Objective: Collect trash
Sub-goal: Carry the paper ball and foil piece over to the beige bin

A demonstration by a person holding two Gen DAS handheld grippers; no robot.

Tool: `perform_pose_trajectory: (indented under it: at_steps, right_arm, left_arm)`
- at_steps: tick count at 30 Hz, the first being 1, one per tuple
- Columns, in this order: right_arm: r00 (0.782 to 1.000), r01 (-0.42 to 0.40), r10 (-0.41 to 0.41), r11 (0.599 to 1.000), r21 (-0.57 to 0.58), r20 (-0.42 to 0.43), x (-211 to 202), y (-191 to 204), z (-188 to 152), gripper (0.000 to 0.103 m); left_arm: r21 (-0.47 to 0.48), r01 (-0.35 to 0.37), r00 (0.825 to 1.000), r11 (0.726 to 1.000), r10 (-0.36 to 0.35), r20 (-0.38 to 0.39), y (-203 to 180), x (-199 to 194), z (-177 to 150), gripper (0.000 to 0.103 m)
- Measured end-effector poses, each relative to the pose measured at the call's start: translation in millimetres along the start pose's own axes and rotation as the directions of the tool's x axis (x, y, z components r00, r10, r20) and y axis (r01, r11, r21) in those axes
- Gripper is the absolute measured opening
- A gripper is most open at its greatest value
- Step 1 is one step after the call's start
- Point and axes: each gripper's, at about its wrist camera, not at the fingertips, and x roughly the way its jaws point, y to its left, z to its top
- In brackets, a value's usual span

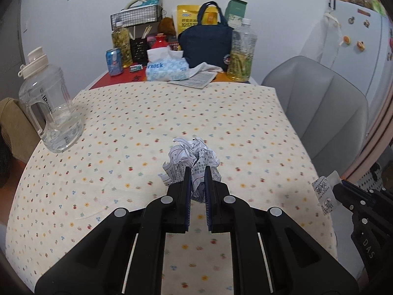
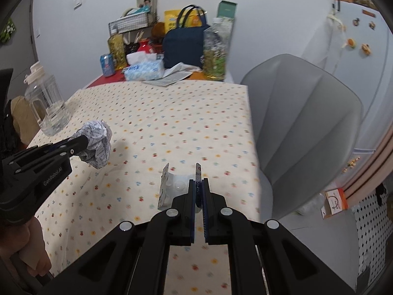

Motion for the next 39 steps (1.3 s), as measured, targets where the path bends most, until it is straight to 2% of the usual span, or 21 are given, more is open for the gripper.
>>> perform_pose_trajectory:
  at_steps: [11,21,39]
  right_arm:
    - [0.996,0.065,-0.072,0.991,0.119,0.048,-46.8,-66.0,-21.3,0.006]
    - [0.986,0.15,-0.162,0.967,0.205,0.043,-74.6,-120.6,-47.8,0.006]
    - [0.954,0.271,-0.298,0.89,0.367,0.018,-116.0,-207.6,-97.6,0.006]
  left_arm:
    - [0.058,0.051,0.998,0.997,-0.052,0.024,-61.7,-29.4,-5.6,0.01]
    - [0.13,0.129,0.991,0.983,-0.134,0.029,-119.2,-46.8,-17.4,0.01]
    - [0.294,0.27,0.96,0.917,-0.279,-0.013,-232.8,-58.1,-34.6,0.01]
